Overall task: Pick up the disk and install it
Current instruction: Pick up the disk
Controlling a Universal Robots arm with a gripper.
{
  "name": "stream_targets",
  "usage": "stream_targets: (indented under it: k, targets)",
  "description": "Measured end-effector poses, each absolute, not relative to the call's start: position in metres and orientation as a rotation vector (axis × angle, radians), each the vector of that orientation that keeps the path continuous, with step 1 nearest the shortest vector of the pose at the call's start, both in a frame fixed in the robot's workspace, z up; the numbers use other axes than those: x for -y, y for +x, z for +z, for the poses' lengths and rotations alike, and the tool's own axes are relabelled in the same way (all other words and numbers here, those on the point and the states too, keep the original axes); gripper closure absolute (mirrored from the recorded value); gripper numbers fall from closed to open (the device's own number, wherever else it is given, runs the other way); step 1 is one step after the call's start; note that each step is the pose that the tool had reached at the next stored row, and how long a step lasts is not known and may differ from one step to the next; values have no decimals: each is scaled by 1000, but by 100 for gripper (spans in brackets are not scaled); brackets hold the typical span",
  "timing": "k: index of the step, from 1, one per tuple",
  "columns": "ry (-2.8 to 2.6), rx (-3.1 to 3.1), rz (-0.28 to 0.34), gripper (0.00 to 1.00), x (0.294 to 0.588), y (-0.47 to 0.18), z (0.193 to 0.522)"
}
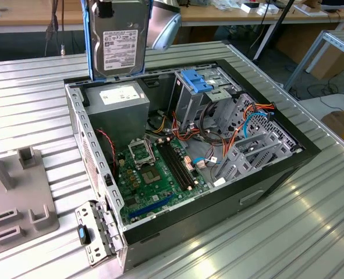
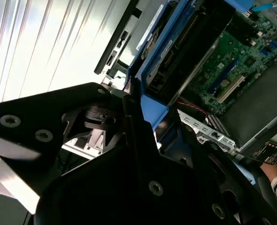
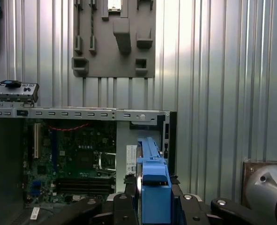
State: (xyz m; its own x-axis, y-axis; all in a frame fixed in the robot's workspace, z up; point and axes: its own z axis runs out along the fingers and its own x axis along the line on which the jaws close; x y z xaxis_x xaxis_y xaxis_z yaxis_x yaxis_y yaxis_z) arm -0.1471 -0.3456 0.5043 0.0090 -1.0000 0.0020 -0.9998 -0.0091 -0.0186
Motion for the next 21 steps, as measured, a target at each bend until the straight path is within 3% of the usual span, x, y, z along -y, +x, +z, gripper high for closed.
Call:
stream_targets:
  k: [13,21]
  targets:
    - [-2223,-2203,-23,63,346,-108,504]
    - [-2223,-2203,-23,63,373,-107,504]
